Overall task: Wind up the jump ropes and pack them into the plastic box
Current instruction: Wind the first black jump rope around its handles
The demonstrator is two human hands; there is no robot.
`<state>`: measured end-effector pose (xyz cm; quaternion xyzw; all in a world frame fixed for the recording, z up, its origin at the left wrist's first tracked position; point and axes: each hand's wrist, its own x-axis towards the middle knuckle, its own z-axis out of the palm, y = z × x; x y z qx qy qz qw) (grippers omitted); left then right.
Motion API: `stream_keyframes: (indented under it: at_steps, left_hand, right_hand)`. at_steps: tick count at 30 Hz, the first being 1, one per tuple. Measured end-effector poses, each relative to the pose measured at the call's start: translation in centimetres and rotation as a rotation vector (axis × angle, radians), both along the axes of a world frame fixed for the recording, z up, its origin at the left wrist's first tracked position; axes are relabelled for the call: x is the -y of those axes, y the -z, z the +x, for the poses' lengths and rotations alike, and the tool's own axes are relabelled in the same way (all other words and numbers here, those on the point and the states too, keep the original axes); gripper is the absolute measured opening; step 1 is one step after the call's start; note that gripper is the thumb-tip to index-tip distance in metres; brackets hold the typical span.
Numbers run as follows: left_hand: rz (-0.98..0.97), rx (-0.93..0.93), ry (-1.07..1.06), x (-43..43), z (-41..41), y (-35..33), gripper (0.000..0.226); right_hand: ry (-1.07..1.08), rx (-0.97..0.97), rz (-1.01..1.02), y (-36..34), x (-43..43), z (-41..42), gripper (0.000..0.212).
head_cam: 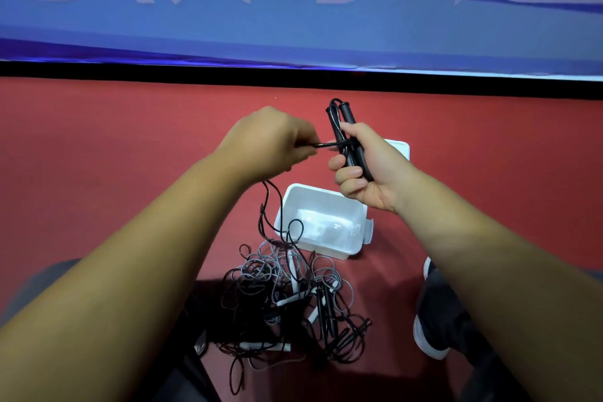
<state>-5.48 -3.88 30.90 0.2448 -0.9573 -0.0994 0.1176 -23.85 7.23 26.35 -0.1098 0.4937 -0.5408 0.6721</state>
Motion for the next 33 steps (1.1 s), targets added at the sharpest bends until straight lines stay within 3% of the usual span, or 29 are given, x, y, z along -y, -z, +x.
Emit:
stream_keyframes:
  at_steps: [3,9,12,20,26,28,30,33]
  left_hand:
    - [-0.244,-0.193,0.076,-0.4,-0.5,0.8,0.019]
    - [-0.414,-0.365,0.271,-2.2,-1.3,0.6,0.03]
    - [-0.216,-0.43,0.215,-1.2,-1.6,1.3,0.027]
    - [0.703,-0.339,-0.055,-1.4,-0.4,0.5,0.022]
    - [1.075,-0.292,-0.191,-1.1,-0.5,0.5,0.022]
    - [1.084,-0.144,-0.147,-1.0,-0.2,0.6,0.015]
    - [0.932,0.068,-0.123,-1.1,-0.2,0.8,0.006]
    - [0.742,0.244,-0.139,-0.7,-0.3,1.6,0.024]
  right_hand:
    - [0.035,0.032,-0.024,0.0,0.1,-0.4,0.039]
    - [0.087,0.092,-0.001,0.3,-0.1,-0.7,0.035]
    - [0.107,0.102,0.015,0.4,-0.2,-1.0,0.035]
    - [0.064,-0.013,-0.004,-0.6,-0.3,-1.7,0.036]
    - [0.033,-0.029,-0.024,-0.5,-0.2,-1.5,0.025]
    - [0.015,-0.05,-0.028,-0.4,-0.3,-1.2,0.025]
    - [-0.019,-0.088,-0.035,-0.4,-0.3,-0.9,0.026]
    - [-0.056,-0.117,-0.044,-0.8,-0.3,-0.9,0.026]
